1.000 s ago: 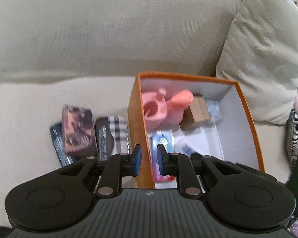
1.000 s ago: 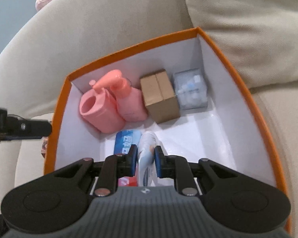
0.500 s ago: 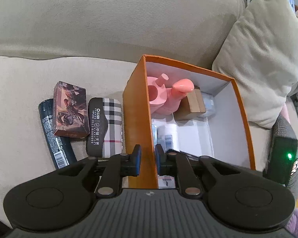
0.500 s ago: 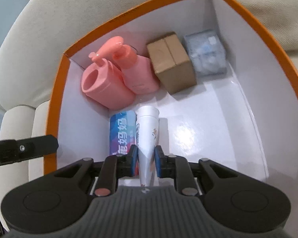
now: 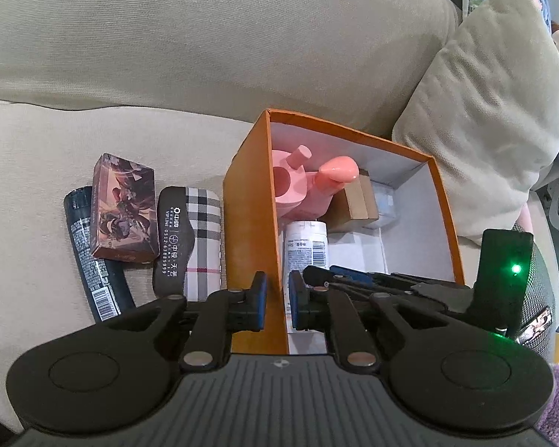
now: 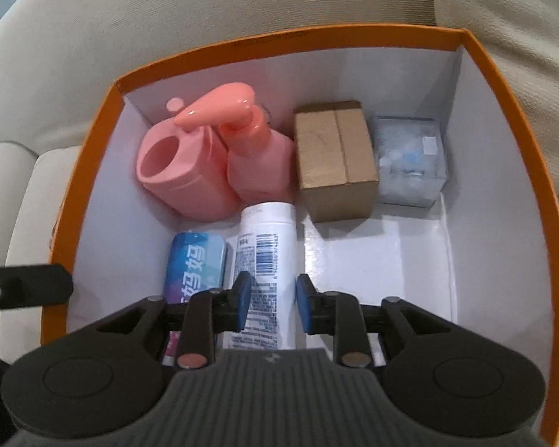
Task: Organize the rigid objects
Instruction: 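Release blue tin in box with left tool while right tool releases tube beside it, then move both tools out of the box toward the dark can and card box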
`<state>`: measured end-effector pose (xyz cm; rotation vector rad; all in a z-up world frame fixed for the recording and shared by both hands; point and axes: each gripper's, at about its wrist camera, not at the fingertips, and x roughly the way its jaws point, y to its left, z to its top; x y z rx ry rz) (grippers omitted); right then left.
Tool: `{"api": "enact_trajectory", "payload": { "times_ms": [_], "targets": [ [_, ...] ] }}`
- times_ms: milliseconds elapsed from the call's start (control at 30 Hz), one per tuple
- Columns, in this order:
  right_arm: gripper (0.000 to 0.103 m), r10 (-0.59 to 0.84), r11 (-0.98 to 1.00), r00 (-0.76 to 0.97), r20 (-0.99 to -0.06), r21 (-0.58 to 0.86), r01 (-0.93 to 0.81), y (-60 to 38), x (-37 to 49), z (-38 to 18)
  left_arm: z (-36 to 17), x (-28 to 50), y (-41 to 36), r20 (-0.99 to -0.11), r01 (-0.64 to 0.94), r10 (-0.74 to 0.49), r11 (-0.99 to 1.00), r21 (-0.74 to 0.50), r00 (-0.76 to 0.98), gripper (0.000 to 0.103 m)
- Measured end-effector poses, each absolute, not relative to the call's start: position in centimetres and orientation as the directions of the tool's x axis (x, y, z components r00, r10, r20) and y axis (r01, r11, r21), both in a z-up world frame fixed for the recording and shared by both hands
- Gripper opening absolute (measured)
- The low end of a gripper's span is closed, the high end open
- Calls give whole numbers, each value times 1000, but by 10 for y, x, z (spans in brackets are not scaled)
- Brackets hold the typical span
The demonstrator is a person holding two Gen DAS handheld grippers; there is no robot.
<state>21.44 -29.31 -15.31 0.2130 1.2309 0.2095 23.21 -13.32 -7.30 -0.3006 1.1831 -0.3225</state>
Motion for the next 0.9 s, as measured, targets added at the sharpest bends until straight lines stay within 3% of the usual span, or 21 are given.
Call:
{"api": "enact_trajectory", "payload": {
  "times_ms": [233,733,833,900],
  "targets": [
    [37,240,970,339,-910,210,-123,-280,224,-158,-72,230,-132,-851,82,-396,916,-394,345,13],
    [36,264,955,360,-895,192,-224,-263,199,-139,-58,223,-117,-817,77,-417,903,-423,397,13],
    [18,334,930,290,-897,265,-255,-255,185,-139,-56,219,-108,-812,59,-415,901,-430,411,13],
    [17,345,921,230,-910,281,-270,-244,177,-146,-58,217,-100,-818,38,-400,905,-423,413,13]
  ]
}}
